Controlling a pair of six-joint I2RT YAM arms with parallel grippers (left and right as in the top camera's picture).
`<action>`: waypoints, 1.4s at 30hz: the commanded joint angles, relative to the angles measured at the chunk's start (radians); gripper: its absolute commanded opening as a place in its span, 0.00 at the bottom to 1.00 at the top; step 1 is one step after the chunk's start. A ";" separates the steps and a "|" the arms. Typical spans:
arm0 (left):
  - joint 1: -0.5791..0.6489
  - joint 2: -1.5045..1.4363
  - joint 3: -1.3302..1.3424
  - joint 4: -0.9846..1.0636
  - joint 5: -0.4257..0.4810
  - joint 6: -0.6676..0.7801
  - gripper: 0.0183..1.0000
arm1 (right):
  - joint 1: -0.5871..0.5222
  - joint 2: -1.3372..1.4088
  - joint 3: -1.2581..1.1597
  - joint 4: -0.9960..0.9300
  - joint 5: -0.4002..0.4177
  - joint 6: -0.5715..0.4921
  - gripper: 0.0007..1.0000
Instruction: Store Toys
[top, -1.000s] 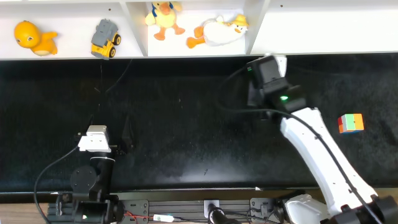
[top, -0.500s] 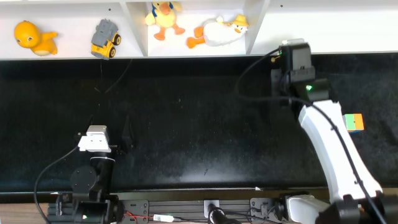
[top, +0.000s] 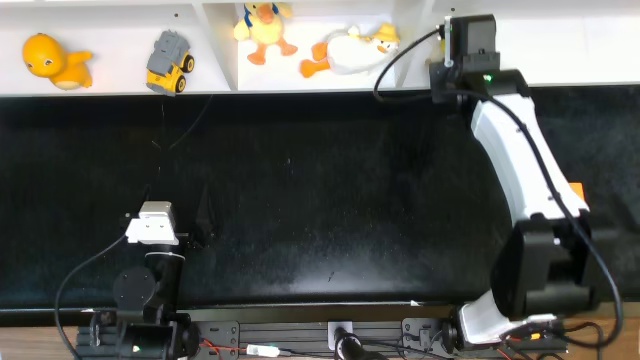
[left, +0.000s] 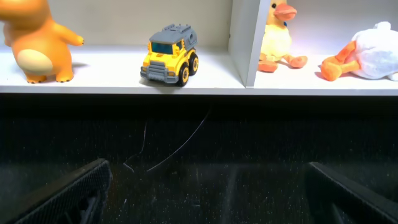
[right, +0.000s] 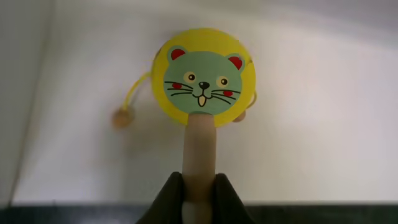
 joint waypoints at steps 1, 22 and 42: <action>-0.005 -0.012 -0.003 -0.002 -0.005 0.022 1.00 | 0.003 0.052 0.061 0.045 -0.042 0.037 0.04; -0.005 -0.012 -0.003 -0.002 -0.005 0.022 1.00 | -0.003 0.005 0.055 0.012 -0.086 0.087 0.80; -0.005 -0.012 -0.003 -0.002 -0.005 0.022 1.00 | -0.080 -0.667 -0.504 -0.239 -0.079 0.087 1.00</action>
